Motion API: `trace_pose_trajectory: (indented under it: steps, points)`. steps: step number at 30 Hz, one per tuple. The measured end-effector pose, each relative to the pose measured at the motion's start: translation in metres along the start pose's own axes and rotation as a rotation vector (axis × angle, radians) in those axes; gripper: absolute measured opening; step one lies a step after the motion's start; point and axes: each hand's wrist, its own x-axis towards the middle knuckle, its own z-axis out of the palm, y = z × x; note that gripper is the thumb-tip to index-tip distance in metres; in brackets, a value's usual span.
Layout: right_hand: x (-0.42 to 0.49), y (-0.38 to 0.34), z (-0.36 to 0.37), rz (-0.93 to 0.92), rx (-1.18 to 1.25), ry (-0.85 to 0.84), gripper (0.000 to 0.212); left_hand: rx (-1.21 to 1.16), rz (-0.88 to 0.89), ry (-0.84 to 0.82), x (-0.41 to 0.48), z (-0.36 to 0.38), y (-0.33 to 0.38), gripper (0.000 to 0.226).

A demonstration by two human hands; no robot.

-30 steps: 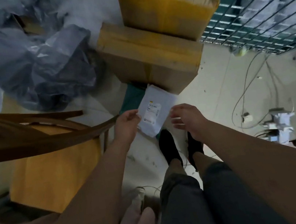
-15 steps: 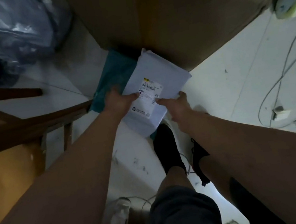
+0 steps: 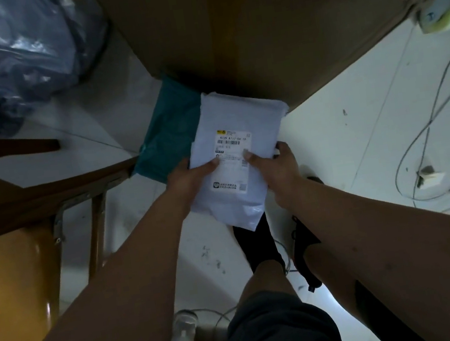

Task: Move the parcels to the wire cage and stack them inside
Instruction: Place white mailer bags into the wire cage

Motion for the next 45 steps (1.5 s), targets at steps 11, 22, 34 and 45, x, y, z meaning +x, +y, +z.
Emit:
trace_pose_trajectory:
  steps: [11,22,34,45]
  points:
    - [-0.192,-0.107,-0.072,-0.273,-0.025,-0.169,0.062,-0.228,0.013,-0.091,-0.235,-0.043,0.089,0.054]
    - [-0.402,-0.311,-0.199,-0.578,0.063,-0.144,0.063,-0.174,0.336,-0.133,-0.500,-0.027,0.285,0.044]
    - [-0.490,-0.414,-0.313,-0.707,0.306,-0.121,0.049,-0.123,0.574,-0.273,-0.612,0.029,0.406,0.030]
    - [-0.484,-0.463,-0.390,-0.715,0.400,-0.005,0.045,0.024,0.655,-0.276,-0.613,0.094,0.480,0.023]
